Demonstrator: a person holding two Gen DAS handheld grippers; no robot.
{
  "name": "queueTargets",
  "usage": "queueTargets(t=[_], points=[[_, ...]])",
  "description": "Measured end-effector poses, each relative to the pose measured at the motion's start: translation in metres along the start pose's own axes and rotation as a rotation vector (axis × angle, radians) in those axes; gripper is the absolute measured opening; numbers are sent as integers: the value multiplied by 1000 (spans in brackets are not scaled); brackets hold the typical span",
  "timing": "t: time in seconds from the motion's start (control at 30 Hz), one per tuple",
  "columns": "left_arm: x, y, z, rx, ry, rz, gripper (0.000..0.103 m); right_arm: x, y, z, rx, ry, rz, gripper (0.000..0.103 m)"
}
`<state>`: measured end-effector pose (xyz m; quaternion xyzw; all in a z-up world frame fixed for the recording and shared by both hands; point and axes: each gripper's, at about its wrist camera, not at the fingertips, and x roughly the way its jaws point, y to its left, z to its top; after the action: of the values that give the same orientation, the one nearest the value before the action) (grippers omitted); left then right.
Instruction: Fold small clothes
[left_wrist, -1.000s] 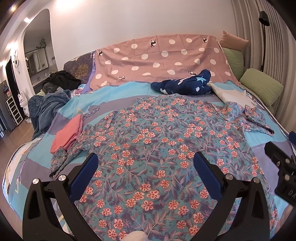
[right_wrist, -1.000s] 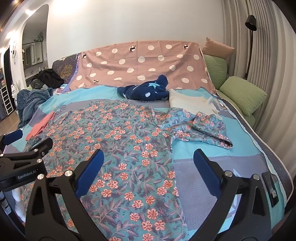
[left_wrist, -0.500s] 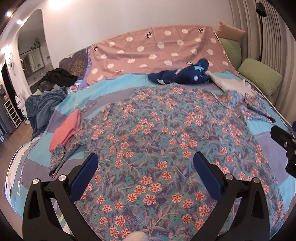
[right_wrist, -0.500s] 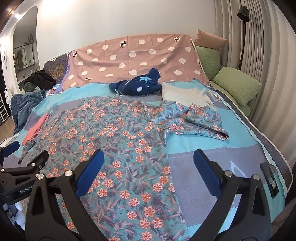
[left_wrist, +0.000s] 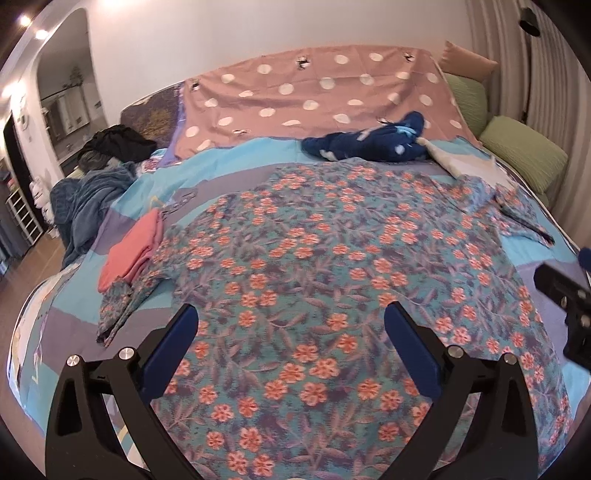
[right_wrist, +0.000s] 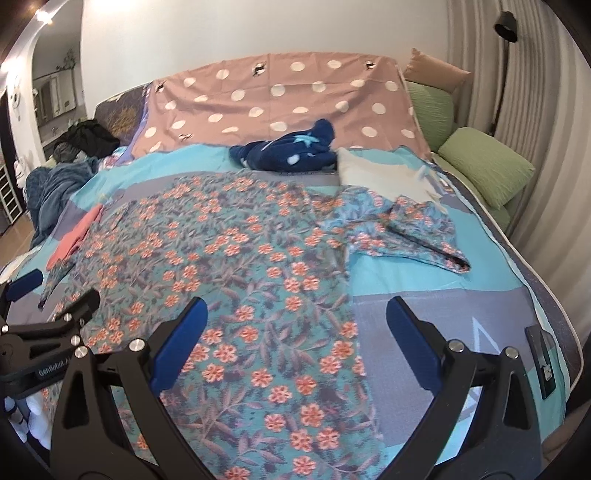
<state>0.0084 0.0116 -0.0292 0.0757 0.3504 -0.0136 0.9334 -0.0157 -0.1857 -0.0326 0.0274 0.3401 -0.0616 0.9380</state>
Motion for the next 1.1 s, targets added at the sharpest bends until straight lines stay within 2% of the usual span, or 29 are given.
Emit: queueTargets(t=[0.2, 0.6, 0.73, 0.8, 0.87, 1.0, 1.1], points=[[0, 31, -3, -55, -29, 61, 101, 7, 25, -1, -54, 16, 36, 99], [22, 95, -14, -164, 10, 128, 101, 21, 70, 5, -148, 49, 64, 99], [34, 123, -19, -191, 33, 176, 101, 30, 83, 7, -171, 69, 79, 99], [41, 144, -24, -220, 53, 218, 96, 35, 87, 7, -178, 77, 91, 99], [53, 182, -32, -296, 92, 249, 90, 39, 90, 8, -194, 84, 81, 99], [74, 249, -48, -458, 140, 259, 80, 52, 93, 10, -207, 109, 73, 99], [96, 286, -54, -491, 197, 300, 77, 59, 95, 12, -205, 116, 65, 99]])
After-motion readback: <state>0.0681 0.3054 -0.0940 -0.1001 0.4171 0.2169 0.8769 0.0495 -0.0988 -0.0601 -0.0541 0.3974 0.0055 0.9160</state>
